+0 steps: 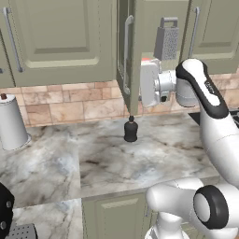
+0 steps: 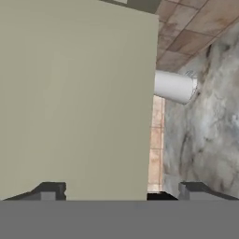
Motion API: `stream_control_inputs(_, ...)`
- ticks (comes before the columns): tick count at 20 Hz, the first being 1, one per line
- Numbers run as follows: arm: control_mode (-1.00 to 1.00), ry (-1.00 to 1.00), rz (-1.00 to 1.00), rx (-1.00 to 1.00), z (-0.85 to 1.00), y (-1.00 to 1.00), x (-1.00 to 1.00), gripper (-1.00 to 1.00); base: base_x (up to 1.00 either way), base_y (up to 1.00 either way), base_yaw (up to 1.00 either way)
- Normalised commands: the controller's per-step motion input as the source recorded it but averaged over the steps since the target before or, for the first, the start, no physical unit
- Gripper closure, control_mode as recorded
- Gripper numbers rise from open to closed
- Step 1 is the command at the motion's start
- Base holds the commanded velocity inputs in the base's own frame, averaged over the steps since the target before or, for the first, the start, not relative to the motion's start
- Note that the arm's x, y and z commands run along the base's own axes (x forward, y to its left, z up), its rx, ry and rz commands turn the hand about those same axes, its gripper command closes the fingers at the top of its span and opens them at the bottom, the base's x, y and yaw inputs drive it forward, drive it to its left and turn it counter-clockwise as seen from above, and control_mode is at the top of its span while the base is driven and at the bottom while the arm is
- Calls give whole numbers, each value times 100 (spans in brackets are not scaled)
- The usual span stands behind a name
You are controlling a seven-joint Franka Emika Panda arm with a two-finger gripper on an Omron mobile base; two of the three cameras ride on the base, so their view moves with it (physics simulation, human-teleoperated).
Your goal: Pick the bar soap and bar soap from the cabinet and place them on the counter.
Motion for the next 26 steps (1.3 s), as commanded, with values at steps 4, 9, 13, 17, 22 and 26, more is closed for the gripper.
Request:
stream_control_inputs(4,-100,-21,-4,-1,0,48,-14,-100,0,0,0)
stream_control_inputs(9,-100,-4,1,-6,-1,20,-2,-100,0,0,0)
stream_control_inputs(13,-100,0,7,3,8,-72,-8,-100,0,0,0)
stream_control_inputs(17,-100,-4,9,1,18,-88,-14,-100,0,0,0)
stream_control_inputs(22,-100,-12,9,0,25,-95,-15,-100,0,0,0)
stream_control_inputs(26,-100,-22,12,0,34,-97,-15,-100,0,0,0)
